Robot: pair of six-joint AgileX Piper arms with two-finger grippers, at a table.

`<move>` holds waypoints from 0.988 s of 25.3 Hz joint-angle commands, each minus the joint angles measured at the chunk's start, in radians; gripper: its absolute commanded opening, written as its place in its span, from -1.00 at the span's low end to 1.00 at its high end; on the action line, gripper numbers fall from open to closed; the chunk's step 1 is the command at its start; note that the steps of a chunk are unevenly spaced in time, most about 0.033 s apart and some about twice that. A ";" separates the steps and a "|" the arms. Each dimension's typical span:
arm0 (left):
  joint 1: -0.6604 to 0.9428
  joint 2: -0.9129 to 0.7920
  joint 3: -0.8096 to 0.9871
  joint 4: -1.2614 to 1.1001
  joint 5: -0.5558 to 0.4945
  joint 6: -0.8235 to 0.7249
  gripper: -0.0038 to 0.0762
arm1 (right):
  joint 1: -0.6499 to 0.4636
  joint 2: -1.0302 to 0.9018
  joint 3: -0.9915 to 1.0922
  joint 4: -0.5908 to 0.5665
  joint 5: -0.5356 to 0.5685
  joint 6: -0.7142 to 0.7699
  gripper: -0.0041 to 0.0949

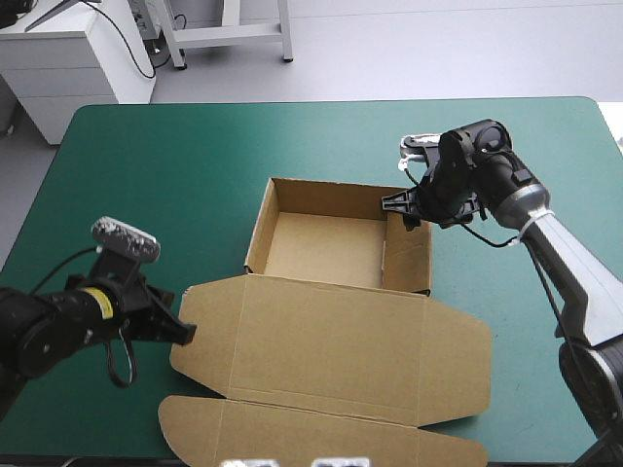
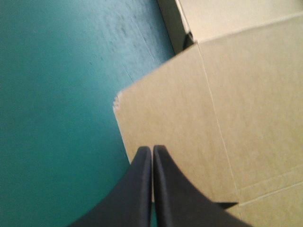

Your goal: Fold the box

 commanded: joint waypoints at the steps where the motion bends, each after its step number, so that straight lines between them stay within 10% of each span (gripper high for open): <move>1: -0.001 -0.114 0.152 -0.047 -0.121 -0.008 -0.92 | -0.003 -0.042 0.018 -0.016 0.016 0.007 0.17; 12: -0.001 -0.401 0.454 -0.097 -0.177 0.002 -0.92 | -0.003 0.070 0.045 0.036 0.000 0.007 0.12; 21: -0.001 -0.402 0.454 -0.097 -0.177 0.002 -0.92 | -0.003 0.111 0.045 0.083 -0.011 0.003 -0.95; 25: -0.001 -0.402 0.454 -0.097 -0.177 0.002 -0.92 | -0.003 0.109 0.045 0.083 -0.037 0.011 -0.96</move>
